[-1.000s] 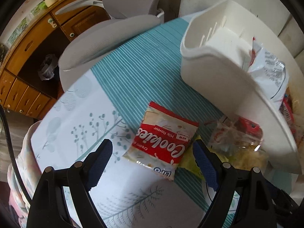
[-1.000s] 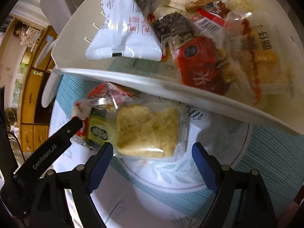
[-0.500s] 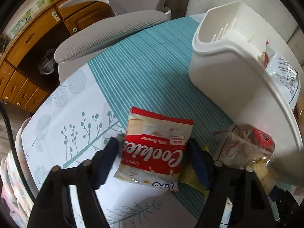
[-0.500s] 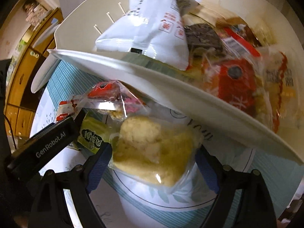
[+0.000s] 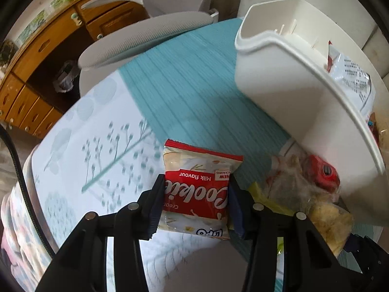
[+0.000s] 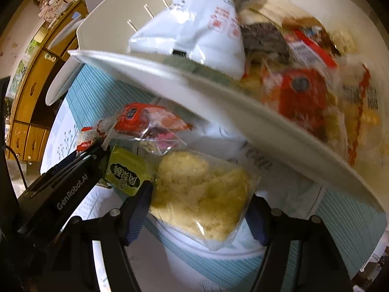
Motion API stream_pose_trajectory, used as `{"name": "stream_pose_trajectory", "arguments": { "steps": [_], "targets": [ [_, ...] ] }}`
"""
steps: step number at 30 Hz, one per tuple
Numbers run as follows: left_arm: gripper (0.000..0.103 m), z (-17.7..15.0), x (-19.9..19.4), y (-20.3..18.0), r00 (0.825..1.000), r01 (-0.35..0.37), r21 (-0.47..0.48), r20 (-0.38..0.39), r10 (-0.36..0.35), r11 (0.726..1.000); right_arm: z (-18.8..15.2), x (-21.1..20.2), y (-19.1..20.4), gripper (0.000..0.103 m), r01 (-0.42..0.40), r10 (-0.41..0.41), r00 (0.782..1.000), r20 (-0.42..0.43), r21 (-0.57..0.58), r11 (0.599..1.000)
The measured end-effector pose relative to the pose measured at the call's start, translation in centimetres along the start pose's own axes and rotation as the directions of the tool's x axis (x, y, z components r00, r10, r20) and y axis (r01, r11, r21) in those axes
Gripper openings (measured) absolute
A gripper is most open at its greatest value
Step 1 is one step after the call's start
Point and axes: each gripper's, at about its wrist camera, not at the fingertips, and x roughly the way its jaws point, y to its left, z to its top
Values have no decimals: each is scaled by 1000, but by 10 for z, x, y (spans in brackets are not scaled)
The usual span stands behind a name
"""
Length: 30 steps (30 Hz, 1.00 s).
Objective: Organize snacks
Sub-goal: 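Grasp the red Cookies packet with the left tool while the right tool grasps the clear cracker bag, then carry the Cookies packet with the left tool while the right tool carries the cracker bag to the tray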
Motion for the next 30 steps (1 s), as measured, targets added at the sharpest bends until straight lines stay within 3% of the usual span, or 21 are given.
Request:
{"name": "stream_pose_trajectory", "arguments": {
  "steps": [10, 16, 23, 30],
  "targets": [
    [45, -56, -36, -3, 998, -17, -60, -53, 14, 998, -45, -12, -20, 69, -5, -2, 992, -125, -51, 999],
    [45, -90, -70, -8, 998, -13, -122, -67, 5, 992, -73, -39, -45, 69, 1, -13, 992, -127, -93, 996],
    [45, -143, -110, -16, 996, 15, -236, -85, -35, 972, -83, -85, -62, 69, -21, 15, 999, -45, -136, 990],
    [45, -181, -138, -23, 991, 53, -344, -96, -91, 937, -80, -135, -74, 69, -6, 34, 993, 110, -243, 970]
  ]
}}
